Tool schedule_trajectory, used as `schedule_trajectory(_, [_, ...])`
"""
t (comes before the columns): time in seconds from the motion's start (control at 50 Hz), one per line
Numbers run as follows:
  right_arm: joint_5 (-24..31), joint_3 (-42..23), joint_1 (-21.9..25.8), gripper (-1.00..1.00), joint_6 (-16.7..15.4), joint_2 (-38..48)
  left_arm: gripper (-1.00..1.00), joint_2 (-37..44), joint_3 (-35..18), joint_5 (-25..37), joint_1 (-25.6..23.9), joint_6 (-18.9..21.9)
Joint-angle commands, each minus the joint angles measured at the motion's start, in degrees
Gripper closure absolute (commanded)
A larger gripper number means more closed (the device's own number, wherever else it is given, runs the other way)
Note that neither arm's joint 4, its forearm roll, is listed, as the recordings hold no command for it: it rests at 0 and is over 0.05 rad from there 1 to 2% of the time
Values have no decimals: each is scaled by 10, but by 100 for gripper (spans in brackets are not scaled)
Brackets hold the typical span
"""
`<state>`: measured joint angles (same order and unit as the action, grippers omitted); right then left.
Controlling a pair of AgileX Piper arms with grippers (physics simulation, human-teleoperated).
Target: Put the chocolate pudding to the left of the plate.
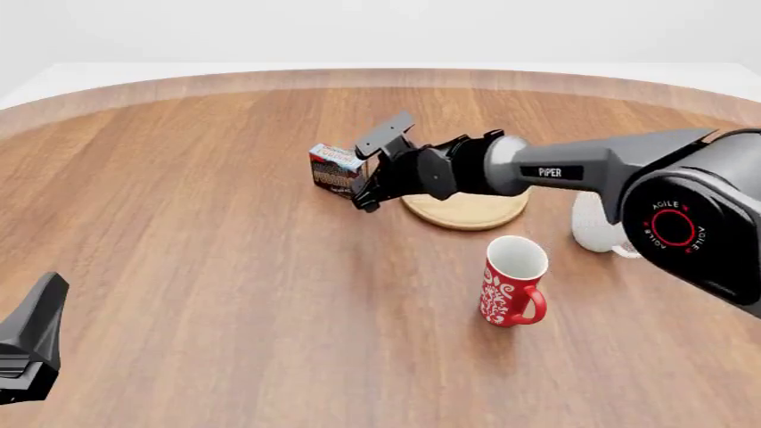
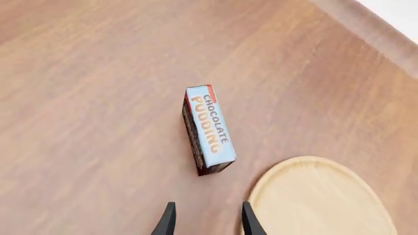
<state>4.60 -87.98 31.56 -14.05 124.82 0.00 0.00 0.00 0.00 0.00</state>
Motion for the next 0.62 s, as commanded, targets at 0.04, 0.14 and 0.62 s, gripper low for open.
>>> schedule_trajectory(0.04, [-21,70,10,-100,5,-63,-100,0,0,0,0,0])
schedule_trajectory(0.14, [-30,106,18,-100,8,-94,-100,0,0,0,0,0])
schedule_trajectory(0.62, [-31,146,27,-100,16,-172,-100,0,0,0,0,0])
